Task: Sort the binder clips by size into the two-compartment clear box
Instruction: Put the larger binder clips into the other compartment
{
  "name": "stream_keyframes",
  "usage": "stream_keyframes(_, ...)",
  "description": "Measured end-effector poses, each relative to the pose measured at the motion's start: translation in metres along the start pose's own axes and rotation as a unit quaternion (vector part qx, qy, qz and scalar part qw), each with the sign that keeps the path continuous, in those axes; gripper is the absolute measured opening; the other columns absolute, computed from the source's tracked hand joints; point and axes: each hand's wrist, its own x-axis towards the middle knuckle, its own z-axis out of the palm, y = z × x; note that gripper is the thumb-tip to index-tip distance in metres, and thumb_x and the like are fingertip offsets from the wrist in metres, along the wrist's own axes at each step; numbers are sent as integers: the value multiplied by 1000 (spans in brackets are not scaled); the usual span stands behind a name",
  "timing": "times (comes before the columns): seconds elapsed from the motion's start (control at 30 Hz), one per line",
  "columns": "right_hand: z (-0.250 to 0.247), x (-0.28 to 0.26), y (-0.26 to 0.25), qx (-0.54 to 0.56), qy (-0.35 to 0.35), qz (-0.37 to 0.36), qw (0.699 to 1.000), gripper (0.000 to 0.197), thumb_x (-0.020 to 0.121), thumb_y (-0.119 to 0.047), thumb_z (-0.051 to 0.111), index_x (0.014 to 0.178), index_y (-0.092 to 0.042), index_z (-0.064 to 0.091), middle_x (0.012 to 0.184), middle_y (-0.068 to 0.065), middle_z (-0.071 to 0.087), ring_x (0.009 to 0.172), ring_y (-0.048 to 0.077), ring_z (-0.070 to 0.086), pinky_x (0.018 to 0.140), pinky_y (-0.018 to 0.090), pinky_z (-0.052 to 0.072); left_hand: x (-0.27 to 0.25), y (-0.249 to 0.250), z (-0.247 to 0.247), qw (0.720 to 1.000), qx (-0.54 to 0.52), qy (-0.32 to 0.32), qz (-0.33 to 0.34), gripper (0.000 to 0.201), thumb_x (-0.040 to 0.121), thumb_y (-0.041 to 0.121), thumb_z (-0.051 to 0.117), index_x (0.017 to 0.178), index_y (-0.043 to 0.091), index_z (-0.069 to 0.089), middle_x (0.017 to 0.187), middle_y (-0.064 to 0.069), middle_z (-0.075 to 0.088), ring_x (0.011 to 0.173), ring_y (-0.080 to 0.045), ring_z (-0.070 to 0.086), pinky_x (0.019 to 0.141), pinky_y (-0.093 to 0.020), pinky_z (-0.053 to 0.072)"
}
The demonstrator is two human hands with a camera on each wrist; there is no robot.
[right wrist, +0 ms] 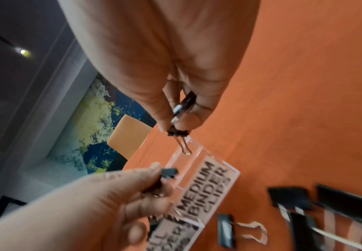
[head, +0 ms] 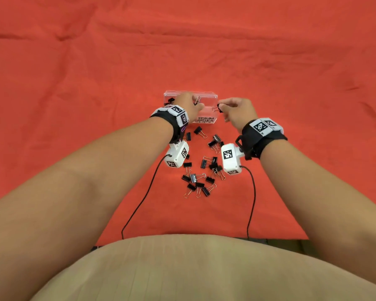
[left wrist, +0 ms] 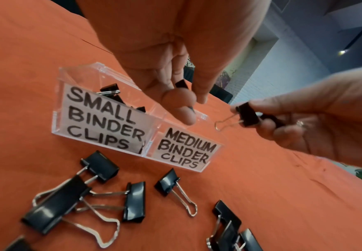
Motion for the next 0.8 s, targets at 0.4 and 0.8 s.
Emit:
stream_keyframes(0.4, 26, 22, -23, -189, -43, -64, 979, 29, 87, -14, 59, 116, -18, 63, 108, 5, 64, 77, 19, 61, 66, 25, 44, -47, -28, -4, 999, -12, -1, 35, 16, 91, 11, 53, 103, 15, 63, 87, -6, 63, 68, -18, 56, 58, -25, 46)
stream_keyframes(0.8, 1, -41, 24, -193, -107, -78, 972, 15, 89, -13, 56, 99, -20, 65, 93, -2, 66, 82, 12, 60, 66, 18, 46, -111, -94, 41, 963, 184, -158, 120, 25, 89, 30, 61, 113, 25, 60, 104, 1, 51, 82, -12, 47, 82, -39, 53)
